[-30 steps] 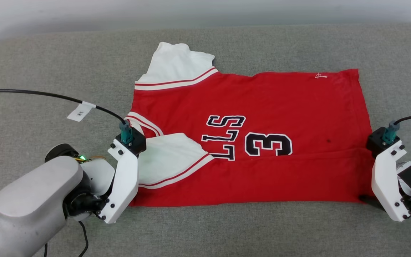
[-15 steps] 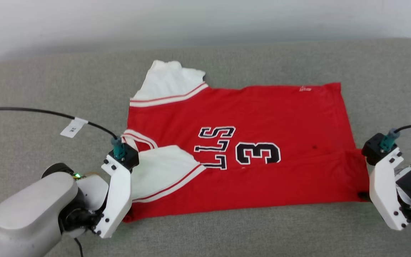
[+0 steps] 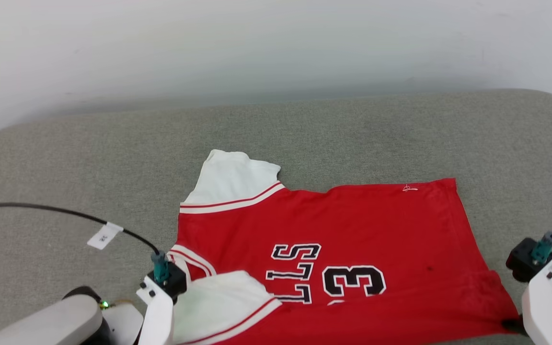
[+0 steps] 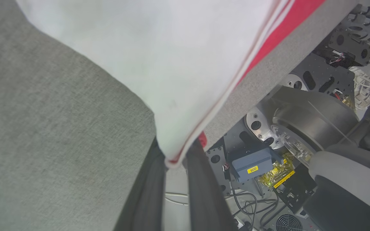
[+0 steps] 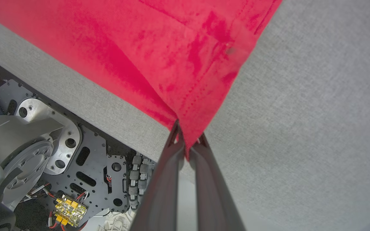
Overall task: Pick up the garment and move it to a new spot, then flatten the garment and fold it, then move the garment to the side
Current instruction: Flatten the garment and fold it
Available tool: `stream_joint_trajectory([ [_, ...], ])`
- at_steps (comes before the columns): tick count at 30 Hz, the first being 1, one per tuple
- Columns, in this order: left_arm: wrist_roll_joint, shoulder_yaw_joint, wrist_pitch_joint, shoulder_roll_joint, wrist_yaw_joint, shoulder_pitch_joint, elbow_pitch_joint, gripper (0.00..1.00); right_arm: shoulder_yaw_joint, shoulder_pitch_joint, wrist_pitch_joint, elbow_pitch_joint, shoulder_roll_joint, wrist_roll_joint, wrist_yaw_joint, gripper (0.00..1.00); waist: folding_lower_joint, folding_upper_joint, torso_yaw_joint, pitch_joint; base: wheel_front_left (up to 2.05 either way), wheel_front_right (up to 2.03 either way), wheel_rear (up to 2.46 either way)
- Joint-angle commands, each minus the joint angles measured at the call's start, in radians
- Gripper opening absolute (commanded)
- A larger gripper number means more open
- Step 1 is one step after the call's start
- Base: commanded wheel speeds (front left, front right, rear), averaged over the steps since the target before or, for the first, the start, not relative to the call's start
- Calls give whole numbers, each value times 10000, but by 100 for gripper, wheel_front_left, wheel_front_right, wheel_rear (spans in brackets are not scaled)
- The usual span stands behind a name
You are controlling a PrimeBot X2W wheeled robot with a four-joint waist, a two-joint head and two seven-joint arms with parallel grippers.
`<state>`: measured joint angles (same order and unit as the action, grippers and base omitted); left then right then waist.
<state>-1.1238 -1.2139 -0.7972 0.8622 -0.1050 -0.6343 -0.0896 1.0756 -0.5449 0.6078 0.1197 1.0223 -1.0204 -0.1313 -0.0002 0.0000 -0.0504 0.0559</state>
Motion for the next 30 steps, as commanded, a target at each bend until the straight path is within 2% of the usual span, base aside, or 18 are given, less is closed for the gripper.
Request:
stream_joint_trajectory([
  [1, -47, -26, 38, 40, 74, 199, -12, 0, 16, 177, 55, 55, 30, -7, 12, 0, 2, 0, -16, 31, 0, 0, 0],
  [5, 132, -80, 183, 11, 215, 353, -152, 0, 61, 438, 74, 338, -280, 143, 12, 0, 2, 0, -47, 195, 0, 0, 0],
  [6, 263, -96, 283, -4, 228, 313, -151, 100, 28, 467, 15, 433, -354, 192, 12, 20, 2, 0, -45, 224, 0, 0, 0],
  [7, 243, -95, 331, -34, 261, 352, -184, 100, -48, 500, -69, 524, -441, 195, 12, 88, 2, 0, -38, 244, 0, 0, 0],
  [8, 208, -66, 405, -55, 277, 410, -166, 100, -113, 530, -170, 600, -538, 205, 12, 100, 2, 0, -34, 252, 0, 0, 0],
  [12, 582, 204, 837, 235, 402, 74, 32, 100, -545, 443, -893, 870, -741, 521, 10, 100, 2, 0, -13, 193, 0, 0, 0],
  [19, 1323, 1099, 2325, 562, 725, -710, 180, 100, -2176, 357, -3475, 1712, -1256, 1845, 10, 100, 2, 0, 37, -20, 0, 0, 0],
  [25, 2321, 1653, 4030, 139, 1086, -1335, -559, 100, -4570, 740, -6272, 2439, -2432, 3531, 10, 100, 2, 0, -131, 6, 0, 0, 0],
  [30, 2769, 1953, 4881, -293, 1234, -1901, -1408, 100, -6857, 1415, -7895, 2217, -3747, 5175, 10, 100, 2, 0, -452, 267, 0, 0, 0],
])
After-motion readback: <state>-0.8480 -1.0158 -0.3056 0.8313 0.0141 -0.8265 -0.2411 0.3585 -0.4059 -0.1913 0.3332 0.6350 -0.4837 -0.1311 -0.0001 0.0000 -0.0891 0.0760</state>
